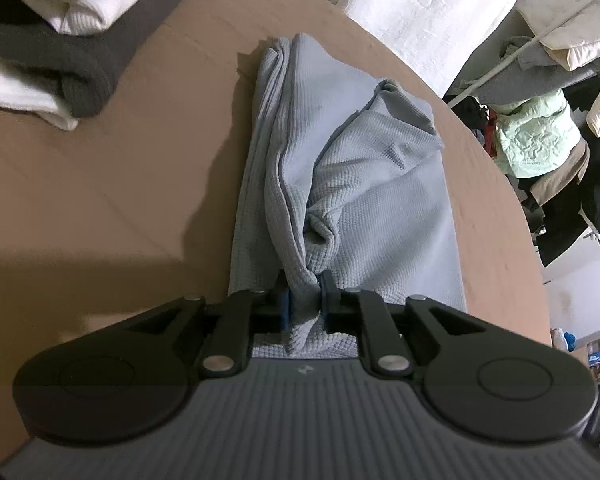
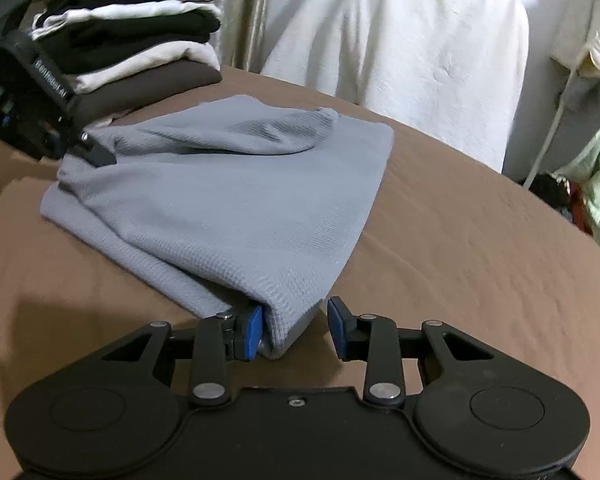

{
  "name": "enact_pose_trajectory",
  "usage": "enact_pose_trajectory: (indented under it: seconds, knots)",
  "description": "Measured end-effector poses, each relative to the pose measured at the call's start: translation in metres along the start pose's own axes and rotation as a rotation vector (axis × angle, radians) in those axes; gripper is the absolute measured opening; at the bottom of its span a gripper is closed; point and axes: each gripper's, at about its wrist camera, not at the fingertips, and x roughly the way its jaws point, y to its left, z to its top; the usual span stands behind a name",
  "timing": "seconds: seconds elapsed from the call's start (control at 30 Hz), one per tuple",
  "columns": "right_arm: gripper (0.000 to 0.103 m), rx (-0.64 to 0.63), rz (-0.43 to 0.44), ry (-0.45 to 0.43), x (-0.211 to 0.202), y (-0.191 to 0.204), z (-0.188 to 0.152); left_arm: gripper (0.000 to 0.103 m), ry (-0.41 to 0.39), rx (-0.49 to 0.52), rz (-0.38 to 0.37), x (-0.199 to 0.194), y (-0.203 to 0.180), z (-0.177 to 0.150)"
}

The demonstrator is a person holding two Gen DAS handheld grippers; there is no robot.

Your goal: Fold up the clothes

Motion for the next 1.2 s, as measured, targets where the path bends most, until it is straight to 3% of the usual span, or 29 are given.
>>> enact_pose_trajectory:
  seconds: [0.03, 0.07, 0.1, 0.2, 0.3, 0.37, 0.47, 0.53, 0.73, 0.9, 1.03, 1.1, 1.2]
  knots:
    - [0.038, 0.006, -0.004, 0.001, 0.002, -0.002, 0.000, 0.013, -0.002, 0.016, 0.006, 0.002, -0.001, -0.001]
    - [0.031, 0.013, -0.007, 0.002, 0.004, -0.003, 0.000, 0.012, -0.004, 0.043, 0.016, 0.003, -0.003, -0.001]
    - [0.008, 0.014, 0.011, -0.020, -0.001, -0.005, 0.002, 0.010, -0.008, 0.068, 0.030, 0.001, -0.007, 0.001]
    - [0.008, 0.074, 0.052, -0.132, -0.029, -0.015, 0.016, 0.010, -0.046, 0.096, 0.003, -0.026, -0.019, 0.003]
    - [0.007, 0.164, 0.068, -0.135, -0.045, -0.034, 0.023, 0.010, -0.084, 0.091, -0.054, -0.059, -0.027, 0.000]
    - [0.007, 0.220, 0.089, -0.080, -0.036, -0.044, 0.013, 0.010, -0.044, 0.054, -0.055, -0.058, -0.022, -0.006]
    - [0.007, 0.237, 0.088, -0.012, -0.016, -0.040, -0.008, 0.011, 0.073, 0.036, 0.067, -0.026, -0.011, -0.018]
    - [0.007, 0.221, 0.080, -0.003, -0.012, -0.032, -0.013, 0.011, 0.107, 0.055, 0.142, -0.011, -0.009, -0.023]
    - [0.007, 0.193, 0.083, -0.024, -0.017, -0.032, -0.009, 0.013, 0.026, 0.224, 0.261, -0.031, -0.034, -0.026]
    - [0.007, 0.203, 0.079, 0.022, -0.017, -0.031, -0.019, 0.013, -0.047, 0.233, 0.340, -0.047, -0.047, -0.029]
    - [0.004, 0.169, 0.072, 0.047, -0.024, -0.028, -0.019, 0.013, -0.111, 0.304, 0.475, -0.062, -0.052, -0.026]
    - [0.004, 0.191, 0.082, 0.067, -0.023, -0.034, -0.022, 0.013, -0.104, 0.266, 0.489, -0.064, -0.040, -0.020]
    - [0.008, 0.237, 0.090, 0.069, -0.033, -0.041, -0.023, 0.013, -0.139, 0.249, 0.436, -0.075, -0.036, -0.015]
